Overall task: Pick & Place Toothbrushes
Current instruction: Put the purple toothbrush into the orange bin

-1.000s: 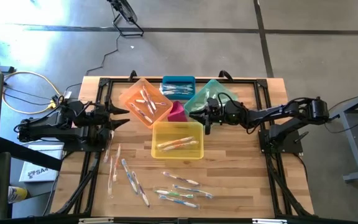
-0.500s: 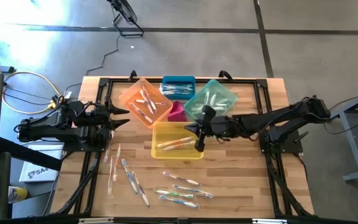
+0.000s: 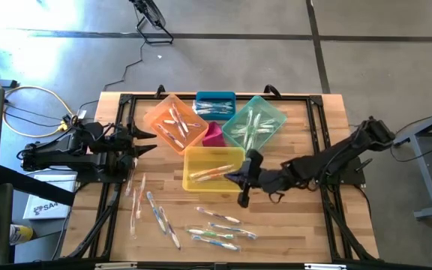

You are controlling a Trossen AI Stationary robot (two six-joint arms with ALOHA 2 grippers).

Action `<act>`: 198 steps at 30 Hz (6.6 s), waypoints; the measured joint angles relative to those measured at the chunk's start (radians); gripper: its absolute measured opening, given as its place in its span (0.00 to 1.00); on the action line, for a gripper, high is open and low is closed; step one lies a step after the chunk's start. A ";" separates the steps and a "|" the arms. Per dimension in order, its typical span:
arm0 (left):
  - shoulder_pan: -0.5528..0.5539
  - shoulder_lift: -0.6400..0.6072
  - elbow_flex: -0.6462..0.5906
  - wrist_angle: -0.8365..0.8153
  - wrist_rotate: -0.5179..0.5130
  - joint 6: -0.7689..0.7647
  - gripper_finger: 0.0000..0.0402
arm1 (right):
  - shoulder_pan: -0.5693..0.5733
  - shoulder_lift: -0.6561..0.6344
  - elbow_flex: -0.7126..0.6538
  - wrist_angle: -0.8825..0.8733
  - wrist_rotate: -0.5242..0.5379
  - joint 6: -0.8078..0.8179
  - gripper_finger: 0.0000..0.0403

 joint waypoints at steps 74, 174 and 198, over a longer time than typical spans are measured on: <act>0.000 0.002 0.000 -0.070 0.000 -0.078 0.41 | 0.090 0.564 0.326 -0.478 -0.412 0.358 0.28; 0.000 0.002 0.000 -0.105 0.000 -0.130 0.41 | 0.127 0.591 0.463 -0.568 -0.243 0.419 0.01; 0.000 0.002 0.000 -0.125 0.000 -0.134 0.41 | 0.112 0.594 0.419 -0.572 -0.296 0.458 0.32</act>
